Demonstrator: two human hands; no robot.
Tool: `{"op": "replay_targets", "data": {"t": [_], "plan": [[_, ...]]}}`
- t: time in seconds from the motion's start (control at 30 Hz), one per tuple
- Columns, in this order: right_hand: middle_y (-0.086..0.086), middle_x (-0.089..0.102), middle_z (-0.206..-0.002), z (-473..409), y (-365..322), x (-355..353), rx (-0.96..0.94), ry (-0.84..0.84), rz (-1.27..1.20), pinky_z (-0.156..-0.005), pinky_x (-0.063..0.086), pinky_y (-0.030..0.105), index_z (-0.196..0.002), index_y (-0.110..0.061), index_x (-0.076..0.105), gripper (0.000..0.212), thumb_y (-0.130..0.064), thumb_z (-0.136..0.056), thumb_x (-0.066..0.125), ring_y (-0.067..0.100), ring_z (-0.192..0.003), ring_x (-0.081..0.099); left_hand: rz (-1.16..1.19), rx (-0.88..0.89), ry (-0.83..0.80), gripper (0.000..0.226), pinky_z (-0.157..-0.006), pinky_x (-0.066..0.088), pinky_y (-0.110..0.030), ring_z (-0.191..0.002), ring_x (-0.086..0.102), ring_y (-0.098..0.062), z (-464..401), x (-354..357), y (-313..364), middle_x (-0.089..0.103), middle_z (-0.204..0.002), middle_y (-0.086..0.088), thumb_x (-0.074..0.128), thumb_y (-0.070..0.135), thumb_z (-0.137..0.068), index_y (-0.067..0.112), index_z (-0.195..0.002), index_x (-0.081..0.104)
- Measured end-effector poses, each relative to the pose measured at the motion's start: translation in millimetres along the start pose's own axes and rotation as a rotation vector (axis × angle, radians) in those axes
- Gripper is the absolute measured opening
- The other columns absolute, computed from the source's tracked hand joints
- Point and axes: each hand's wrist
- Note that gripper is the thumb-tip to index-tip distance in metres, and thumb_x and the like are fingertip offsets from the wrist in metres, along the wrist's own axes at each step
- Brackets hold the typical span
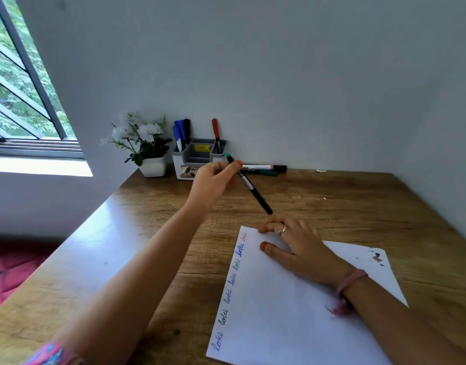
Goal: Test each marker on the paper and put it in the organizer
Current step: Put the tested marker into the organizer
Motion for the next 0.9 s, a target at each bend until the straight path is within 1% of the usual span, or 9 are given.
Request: {"op": "replay_targets", "data": {"t": [0.17, 0.27, 0.33, 0.43, 0.5, 0.6, 0.67, 0.77, 0.9], "plan": [[-0.014, 0.046, -0.128, -3, 2, -4, 0.039, -0.008, -0.107, -0.106, 0.027, 0.044, -0.121, -0.037, 0.052, 0.049, -0.059, -0.079, 0.038, 0.01, -0.12, 0.038, 0.143, -0.07, -0.08, 0.029, -0.081, 0.048, -0.031, -0.076, 0.056, -0.012, 34, -8, 8, 0.064, -0.076, 0.002, 0.065, 0.037, -0.084, 0.01, -0.094, 0.069], [-0.01, 0.059, -0.111, -1, -4, -11, 0.014, 0.119, -0.318, -0.093, 0.046, 0.044, -0.108, -0.034, 0.06, 0.034, -0.053, -0.083, 0.046, 0.008, -0.102, 0.056, 0.224, -0.118, -0.121, 0.022, -0.085, 0.046, -0.034, -0.078, 0.057, -0.013, 53, -4, 2, 0.065, -0.077, 0.002, 0.065, 0.034, -0.084, 0.013, -0.089, 0.068], [0.0, 0.067, -0.098, -1, -16, -18, 0.03, 0.211, -0.474, -0.081, 0.052, 0.041, -0.103, -0.032, 0.064, 0.031, -0.056, -0.087, 0.051, 0.016, -0.087, 0.063, 0.247, -0.1, -0.15, 0.017, -0.084, 0.046, -0.033, -0.077, 0.058, -0.011, 59, 1, 2, 0.065, -0.075, 0.003, 0.064, 0.033, -0.084, 0.016, -0.084, 0.068], [-0.005, 0.058, -0.062, 4, -36, -30, 0.052, 0.214, -0.769, -0.056, 0.043, 0.025, -0.087, -0.034, 0.069, 0.026, -0.052, -0.08, 0.051, 0.012, -0.055, 0.051, 0.303, -0.064, -0.227, 0.021, -0.086, 0.048, -0.034, -0.079, 0.059, -0.013, 64, 9, 7, 0.065, -0.076, 0.002, 0.067, 0.036, -0.078, 0.016, -0.083, 0.067], [-0.012, 0.046, -0.052, 8, -44, -33, 0.017, 0.168, -0.895, -0.053, 0.035, 0.014, -0.073, -0.033, 0.069, 0.02, -0.042, -0.081, 0.053, 0.002, -0.049, 0.042, 0.339, -0.053, -0.3, 0.022, -0.081, 0.052, -0.031, -0.075, 0.062, -0.014, 69, 14, 6, 0.064, -0.076, -0.001, 0.065, 0.032, -0.081, 0.011, -0.089, 0.065], [-0.015, 0.064, -0.058, 11, -49, -35, -0.015, 0.154, -0.953, -0.059, 0.042, 0.008, -0.077, -0.023, 0.066, 0.016, -0.019, -0.088, 0.055, -0.003, -0.059, 0.058, 0.348, -0.076, -0.355, 0.017, -0.08, 0.053, -0.029, -0.075, 0.06, -0.014, 75, 22, 5, 0.061, -0.084, -0.007, 0.059, 0.025, -0.09, 0.009, -0.097, 0.061], [-0.009, 0.063, -0.063, 10, -49, -36, 0.021, 0.192, -0.981, -0.06, 0.042, 0.013, -0.074, -0.02, 0.068, 0.016, -0.027, -0.084, 0.057, 0.003, -0.061, 0.054, 0.253, -0.142, -0.408, 0.023, -0.083, 0.054, -0.027, -0.078, 0.063, -0.014, 78, 23, 7, 0.063, -0.088, -0.007, 0.051, 0.033, -0.094, 0.012, -0.1, 0.059], [-0.001, 0.059, -0.065, 11, -46, -35, 0.07, 0.255, -0.973, -0.06, 0.043, 0.019, -0.074, -0.018, 0.066, 0.024, -0.039, -0.077, 0.055, 0.007, -0.061, 0.051, 0.004, -0.268, -0.634, 0.051, -0.088, 0.055, -0.033, -0.086, 0.066, -0.02, 79, 16, 8, 0.066, -0.088, -0.007, 0.036, 0.056, -0.093, 0.013, -0.096, 0.065], [0.005, 0.054, -0.067, 11, -46, -31, 0.071, 0.269, -0.943, -0.061, 0.041, 0.024, -0.077, -0.02, 0.063, 0.026, -0.043, -0.08, 0.051, 0.016, -0.063, 0.047, 0.002, -0.294, -0.737, 0.054, -0.065, 0.051, -0.023, -0.063, 0.048, -0.011, 80, 11, 3, 0.05, -0.072, 0.0, 0.029, 0.056, -0.095, 0.014, -0.088, 0.063]]}}
Point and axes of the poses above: each hand's wrist, its own z-axis away from the middle knuckle, its own x-axis out of the palm, y = z × x
